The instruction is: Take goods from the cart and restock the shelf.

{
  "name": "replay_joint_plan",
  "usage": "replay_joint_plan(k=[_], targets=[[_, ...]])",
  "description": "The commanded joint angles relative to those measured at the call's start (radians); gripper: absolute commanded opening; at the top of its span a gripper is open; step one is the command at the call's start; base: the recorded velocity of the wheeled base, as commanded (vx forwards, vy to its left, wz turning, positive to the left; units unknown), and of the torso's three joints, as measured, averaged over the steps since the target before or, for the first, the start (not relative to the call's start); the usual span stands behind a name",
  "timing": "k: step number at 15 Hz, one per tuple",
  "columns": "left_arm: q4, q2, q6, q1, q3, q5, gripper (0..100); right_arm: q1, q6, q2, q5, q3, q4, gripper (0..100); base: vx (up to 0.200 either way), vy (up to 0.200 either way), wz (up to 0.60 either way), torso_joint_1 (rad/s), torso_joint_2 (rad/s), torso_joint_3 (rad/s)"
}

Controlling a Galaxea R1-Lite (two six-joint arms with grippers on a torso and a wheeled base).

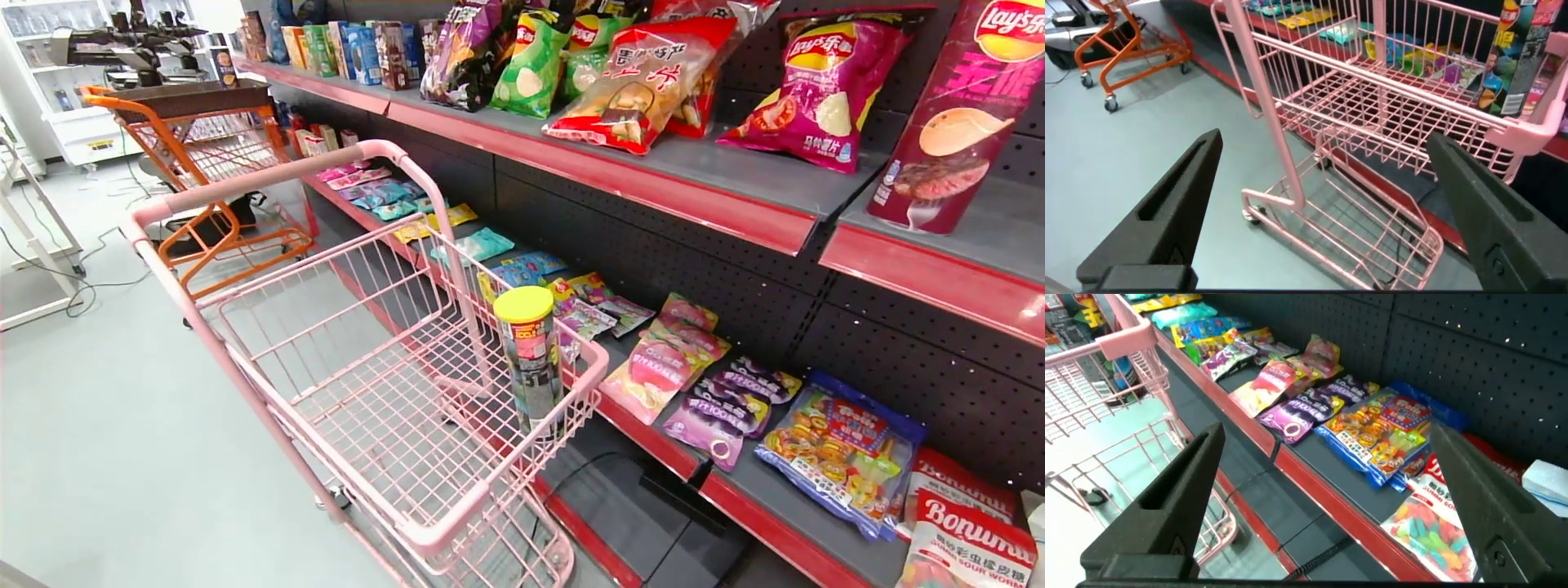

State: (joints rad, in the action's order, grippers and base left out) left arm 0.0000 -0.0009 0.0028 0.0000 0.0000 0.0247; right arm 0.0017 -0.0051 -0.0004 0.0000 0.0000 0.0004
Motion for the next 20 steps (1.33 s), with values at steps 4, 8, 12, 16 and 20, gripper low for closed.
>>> replay_joint_plan(k=[4, 8, 12, 16, 20], targets=[[0.000, 0.001, 0.002, 0.000, 0.000, 0.000, 100, 0.000, 0.002, 0.000, 0.000, 0.000, 0.000, 100, 0.000, 0.000, 0.00, -0.016, 0.07, 0.060], [-0.003, 0.001, 0.022, 0.000, 0.000, 0.006, 100, 0.000, -0.001, 0.000, -0.005, 0.000, 0.000, 100, 0.000, 0.000, 0.00, 0.000, 0.00, 0.000], [0.008, 0.349, -0.101, -0.040, -0.377, 0.043, 100, 0.000, -0.003, 0.000, -0.003, 0.000, 0.000, 100, 0.000, 0.000, 0.00, 0.000, 0.00, 0.000], [-0.089, 0.841, -0.156, -0.055, -0.584, 0.089, 100, 0.000, -0.001, 0.000, -0.002, 0.000, 0.000, 100, 0.000, 0.000, 0.00, 0.000, 0.00, 0.000], [-0.333, 1.104, -0.101, -0.058, -0.574, 0.239, 100, 0.000, -0.003, 0.000, -0.002, 0.000, 0.000, 100, 0.000, 0.000, 0.00, 0.000, 0.00, 0.000]])
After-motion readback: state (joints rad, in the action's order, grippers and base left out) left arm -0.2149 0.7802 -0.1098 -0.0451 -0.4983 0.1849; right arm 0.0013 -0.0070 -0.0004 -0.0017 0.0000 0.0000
